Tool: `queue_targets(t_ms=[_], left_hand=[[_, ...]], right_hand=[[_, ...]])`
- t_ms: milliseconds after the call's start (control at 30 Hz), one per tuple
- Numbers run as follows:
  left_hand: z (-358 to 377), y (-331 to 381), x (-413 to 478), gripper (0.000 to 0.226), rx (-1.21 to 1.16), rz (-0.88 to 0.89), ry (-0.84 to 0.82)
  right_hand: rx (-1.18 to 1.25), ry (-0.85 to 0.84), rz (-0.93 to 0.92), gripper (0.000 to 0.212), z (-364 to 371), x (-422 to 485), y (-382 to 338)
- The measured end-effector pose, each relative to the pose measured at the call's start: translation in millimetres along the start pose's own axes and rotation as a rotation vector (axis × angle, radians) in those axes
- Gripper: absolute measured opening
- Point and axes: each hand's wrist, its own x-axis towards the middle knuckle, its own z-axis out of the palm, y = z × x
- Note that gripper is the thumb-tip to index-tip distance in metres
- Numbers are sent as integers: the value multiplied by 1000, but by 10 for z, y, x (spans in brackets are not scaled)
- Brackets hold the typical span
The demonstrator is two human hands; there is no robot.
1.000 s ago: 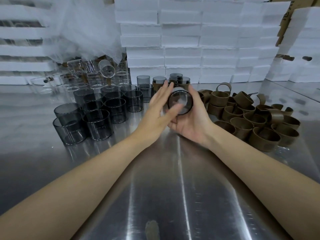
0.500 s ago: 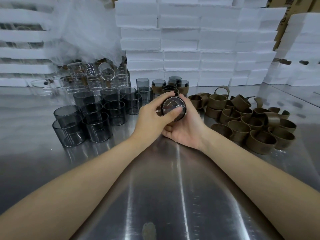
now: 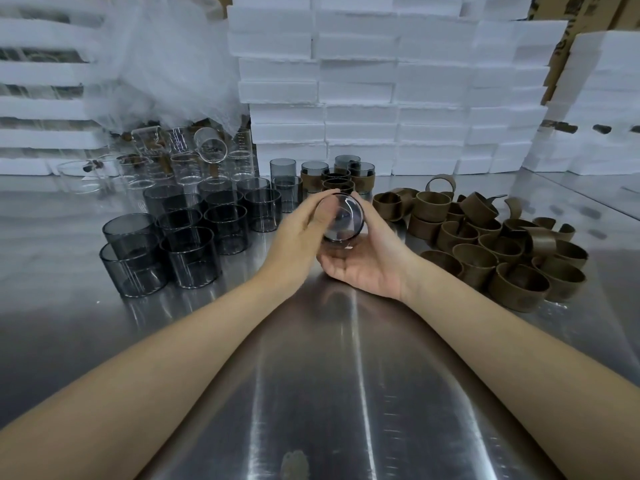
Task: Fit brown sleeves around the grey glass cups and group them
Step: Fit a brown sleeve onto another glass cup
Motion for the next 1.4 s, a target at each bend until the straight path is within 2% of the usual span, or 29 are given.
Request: queue_targets(t_ms=[33,167,533,667,800,900,1033,1100,1167,1300,1400], left_hand=[[16,-15,1,33,24,5,-8],[27,-55,25,44,90,61,23],[78,17,23,20,55,45,116],[99,51,11,3,61,71,167],[88,56,10,19,101,80,210],[69,4,18,34,70,31,252],[45,-51,15,41,102,19,284],[23,-67,21,37,123,39,262],[-2,-72,25,34,112,70,212],[9,-18,-25,62,202,235,129],[60,13,-61,51,515,387,2]], right_hand=[[12,-5,-3,60,0,-5,2],[24,-21,35,64,1,-11,-12],[167,-40,118,66,24,-44,-49],[140,-64,136,56,51,-62,-48],[82,-89,141,50,38,-69,-49],[-13,-85,105,59,30,-49,-24],[-84,-101,9,59,57,-48,38],[-149,-115,-76,58,72,-44,69],[-222,-80,-171,65,63,-14,90],[-411,109,-404,51,12,31,113],[-768,341,-623,41,13,29,134]])
